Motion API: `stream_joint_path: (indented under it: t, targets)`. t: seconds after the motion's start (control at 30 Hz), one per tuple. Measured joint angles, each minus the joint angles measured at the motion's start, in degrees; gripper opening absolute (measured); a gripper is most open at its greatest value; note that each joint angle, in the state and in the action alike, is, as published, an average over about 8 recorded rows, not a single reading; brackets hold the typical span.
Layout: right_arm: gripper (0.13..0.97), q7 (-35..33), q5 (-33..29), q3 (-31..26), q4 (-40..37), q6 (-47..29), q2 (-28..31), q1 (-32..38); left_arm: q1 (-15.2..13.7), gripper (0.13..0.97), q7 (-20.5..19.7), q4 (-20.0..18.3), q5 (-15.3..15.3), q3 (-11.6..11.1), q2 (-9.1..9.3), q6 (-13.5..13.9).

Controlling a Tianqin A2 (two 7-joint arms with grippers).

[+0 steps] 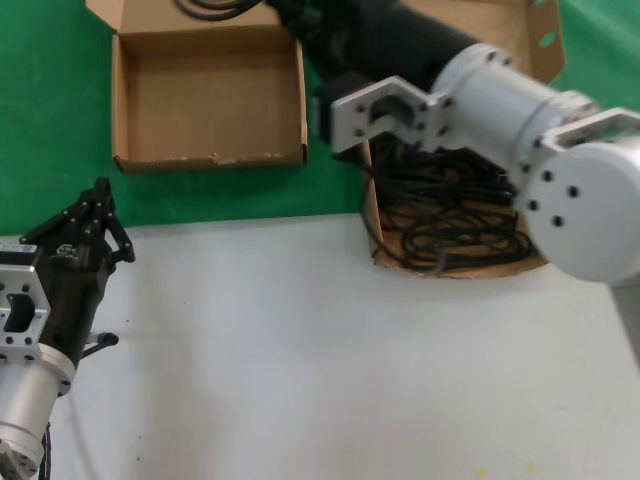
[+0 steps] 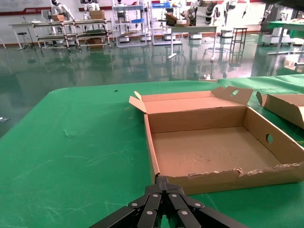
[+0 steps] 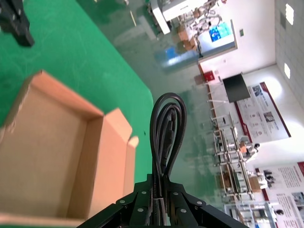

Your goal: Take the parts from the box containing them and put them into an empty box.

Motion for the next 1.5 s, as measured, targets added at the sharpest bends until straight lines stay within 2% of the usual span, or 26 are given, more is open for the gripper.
stream_joint_path:
  t: [0.37, 0.53, 0.8, 0.93, 1.1, 1.23, 1.5]
  targets:
    - [0.187, -4.67, 1.20, -3.15, -10.20, 6.77, -6.13, 0.34, 0.00, 0.145, 0.00, 0.00, 0.00, 0.00, 0.00, 0.00]
    - [0.191, -7.53, 4.30, -4.76, -15.36, 10.69, -7.18, 1.17, 0.00, 0.145, 0.00, 0.00, 0.00, 0.00, 0.00, 0.00]
    - [0.257, -11.19, 9.40, -6.46, -20.08, 14.94, -7.13, 2.17, 0.00, 0.145, 0.00, 0.00, 0.00, 0.00, 0.00, 0.00]
    - [0.306, -11.40, 10.01, -5.31, -18.48, 15.28, -6.71, 1.43, 0.00, 0.145, 0.00, 0.00, 0.00, 0.00, 0.00, 0.00]
    - [0.389, -10.03, 9.10, -1.69, -12.95, 14.37, -5.95, -1.50, 0.00, 0.145, 0.00, 0.00, 0.00, 0.00, 0.00, 0.00]
    - [0.389, -8.78, 8.99, 1.68, -7.67, 13.99, -4.62, -5.31, 0.00, 0.145, 0.00, 0.00, 0.00, 0.00, 0.00, 0.00]
    - [0.584, -7.93, 13.76, 5.76, -1.46, 16.84, -0.63, -12.39, 0.00, 0.145, 0.00, 0.00, 0.00, 0.00, 0.00, 0.00]
